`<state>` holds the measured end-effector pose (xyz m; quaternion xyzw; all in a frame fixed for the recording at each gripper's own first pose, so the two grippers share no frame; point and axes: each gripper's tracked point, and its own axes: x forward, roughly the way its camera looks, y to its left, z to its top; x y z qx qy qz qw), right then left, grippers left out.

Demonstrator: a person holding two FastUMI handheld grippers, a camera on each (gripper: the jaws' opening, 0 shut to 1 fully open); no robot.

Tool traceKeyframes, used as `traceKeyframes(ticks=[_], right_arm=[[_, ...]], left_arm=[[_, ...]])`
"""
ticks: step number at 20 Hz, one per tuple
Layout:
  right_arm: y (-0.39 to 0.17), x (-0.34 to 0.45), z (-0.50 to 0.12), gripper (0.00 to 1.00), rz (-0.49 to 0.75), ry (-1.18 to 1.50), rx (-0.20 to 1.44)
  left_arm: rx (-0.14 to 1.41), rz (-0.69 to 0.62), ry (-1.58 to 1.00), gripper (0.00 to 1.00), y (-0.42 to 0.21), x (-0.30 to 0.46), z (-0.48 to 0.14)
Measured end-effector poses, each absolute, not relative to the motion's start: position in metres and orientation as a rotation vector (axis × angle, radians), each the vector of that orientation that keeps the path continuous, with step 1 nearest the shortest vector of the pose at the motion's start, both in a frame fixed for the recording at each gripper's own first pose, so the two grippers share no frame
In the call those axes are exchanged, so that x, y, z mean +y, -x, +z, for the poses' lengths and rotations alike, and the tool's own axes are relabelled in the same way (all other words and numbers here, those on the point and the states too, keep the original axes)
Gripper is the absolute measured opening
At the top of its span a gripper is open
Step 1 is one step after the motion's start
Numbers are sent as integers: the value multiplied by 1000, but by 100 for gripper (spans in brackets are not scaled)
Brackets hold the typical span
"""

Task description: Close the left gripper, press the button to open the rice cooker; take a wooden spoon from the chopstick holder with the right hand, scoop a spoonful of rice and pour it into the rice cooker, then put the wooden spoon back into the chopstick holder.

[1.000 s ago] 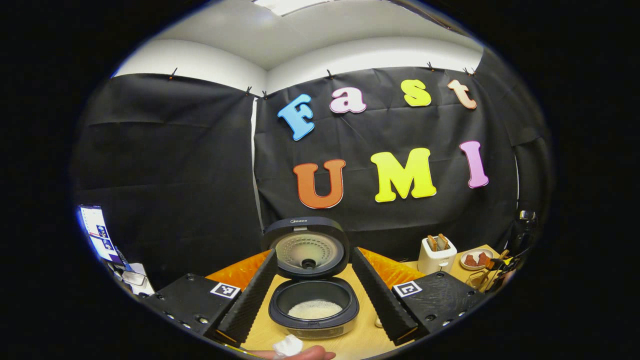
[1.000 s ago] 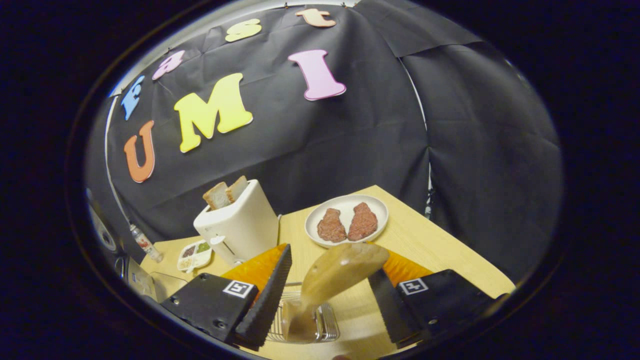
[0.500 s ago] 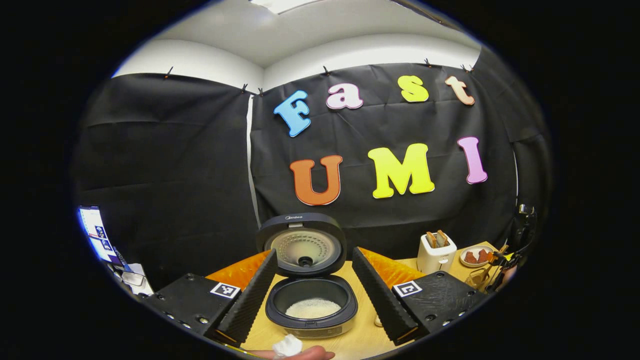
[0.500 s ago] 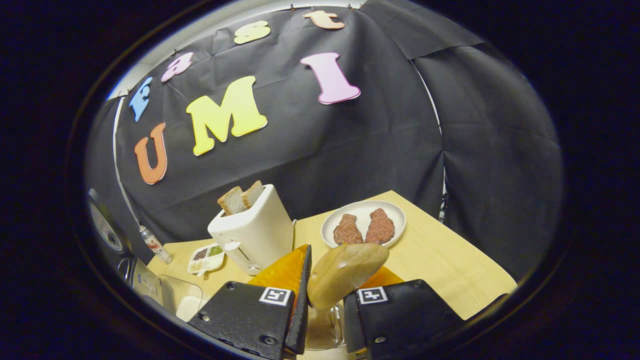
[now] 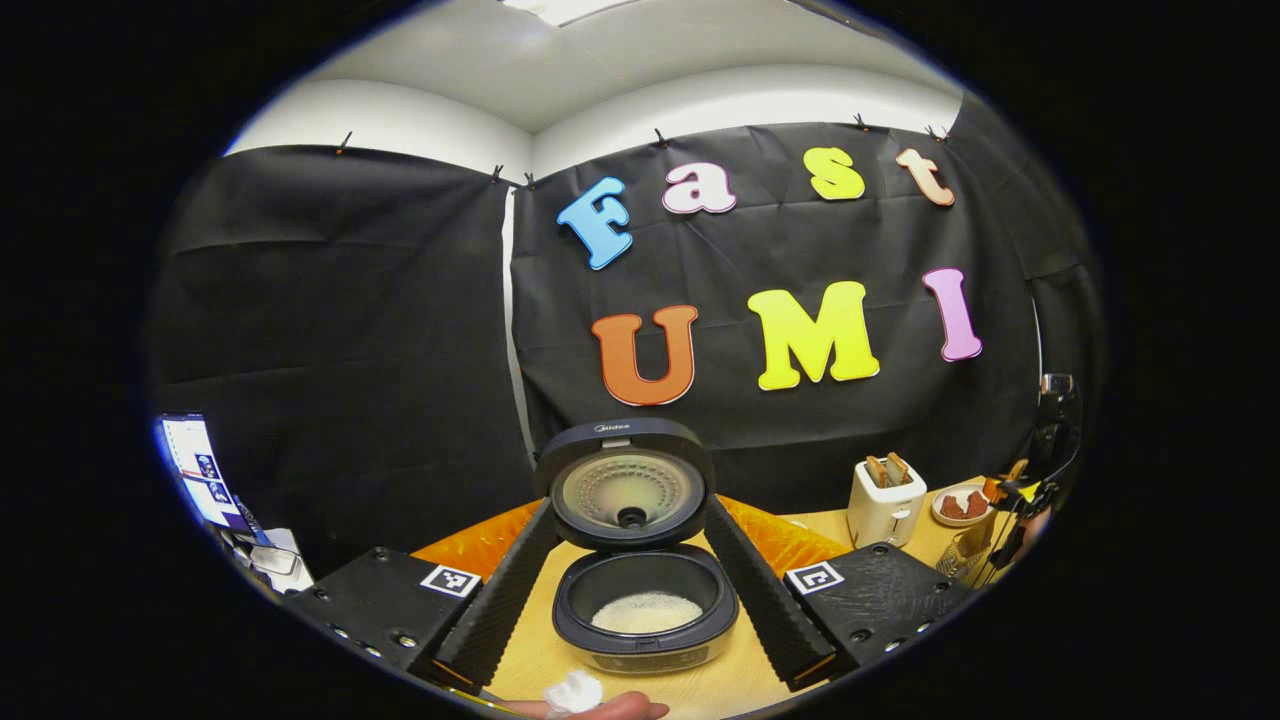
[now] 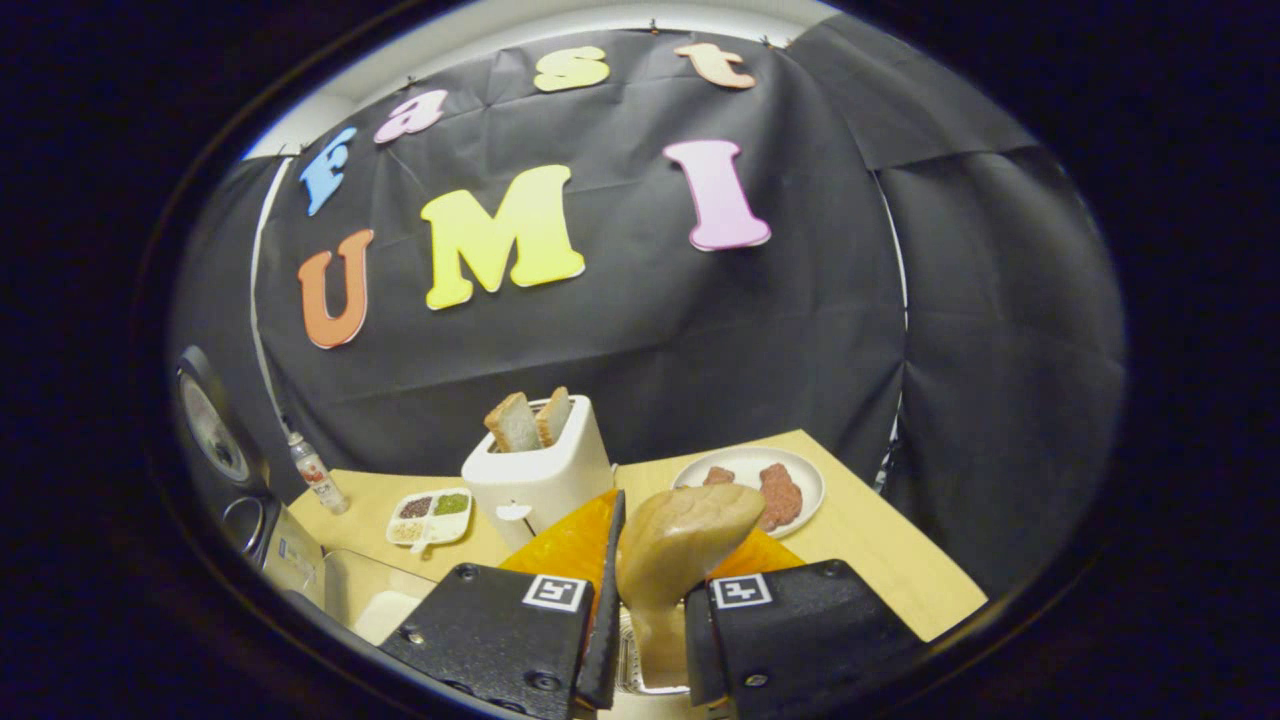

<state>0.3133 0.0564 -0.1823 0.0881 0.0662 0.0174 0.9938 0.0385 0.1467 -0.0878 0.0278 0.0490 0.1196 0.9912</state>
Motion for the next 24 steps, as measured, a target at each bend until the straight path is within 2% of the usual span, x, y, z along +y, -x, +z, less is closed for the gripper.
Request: traceKeyframes(ticks=[6, 8, 9, 10, 11, 16, 24], right_arm=[[-279, 113, -95, 32, 95, -65, 45], [-269, 143, -80, 32, 134, -57, 31], [-265, 159, -77, 37, 152, -51, 29], [-262, 176, -77, 32, 171, -50, 30], [-260, 192, -77, 33, 191, -54, 30], [-260, 263, -114, 32, 244, -67, 94], [-270, 305, -200, 33, 215, 74, 187]], left_arm=[[133, 261, -60, 95, -28, 173, -104], [139, 269, -69, 96, -26, 182, -107], [139, 271, -69, 95, -24, 186, -109], [137, 271, -71, 95, -23, 190, -108], [136, 275, -73, 95, -21, 194, -107], [135, 288, -64, 95, -19, 211, -113], [150, 305, -66, 95, -17, 231, -118]])
